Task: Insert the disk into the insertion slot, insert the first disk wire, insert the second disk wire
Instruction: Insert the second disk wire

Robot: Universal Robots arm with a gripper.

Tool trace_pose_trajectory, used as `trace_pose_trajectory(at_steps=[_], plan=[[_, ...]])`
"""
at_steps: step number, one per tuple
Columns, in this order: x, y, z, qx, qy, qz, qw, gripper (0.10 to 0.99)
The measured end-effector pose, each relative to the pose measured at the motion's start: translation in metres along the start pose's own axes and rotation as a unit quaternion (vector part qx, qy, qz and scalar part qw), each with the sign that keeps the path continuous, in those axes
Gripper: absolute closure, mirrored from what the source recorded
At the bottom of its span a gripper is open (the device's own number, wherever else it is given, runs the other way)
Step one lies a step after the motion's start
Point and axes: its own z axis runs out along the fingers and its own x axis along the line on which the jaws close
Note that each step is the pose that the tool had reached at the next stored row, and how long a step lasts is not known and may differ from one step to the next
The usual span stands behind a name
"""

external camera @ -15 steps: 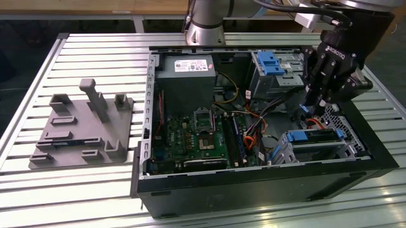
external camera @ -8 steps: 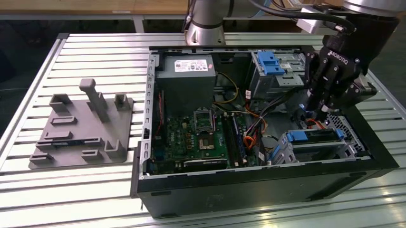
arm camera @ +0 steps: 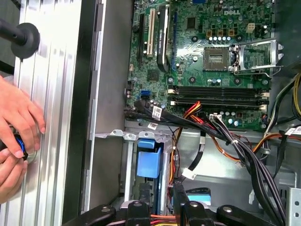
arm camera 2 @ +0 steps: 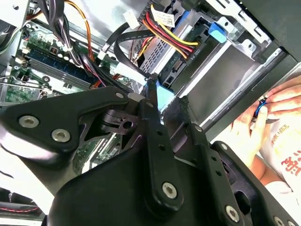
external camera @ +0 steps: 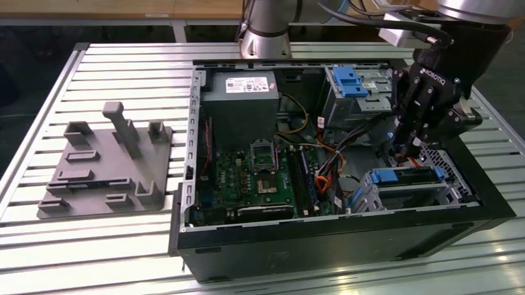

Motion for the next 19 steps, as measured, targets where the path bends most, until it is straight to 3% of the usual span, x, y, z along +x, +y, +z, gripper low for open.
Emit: trace_pose_trajectory(at_steps=[4, 10, 14, 19], plan=[[-0.002, 0.0001, 0.0018, 0.0009, 0.0004, -0.002, 1.0, 0.749], [-0.0136, 0.0, 0.0016, 0.002, 0.0035, -0.007, 1.0, 0.749], [-0.0138, -0.0001, 0.0019, 0.0014, 0.0132, -0.007, 0.9999, 0.749], [-0.0143, -0.0002, 0.0045, 0.0009, 0.0213, -0.006, 0.9998, 0.749]])
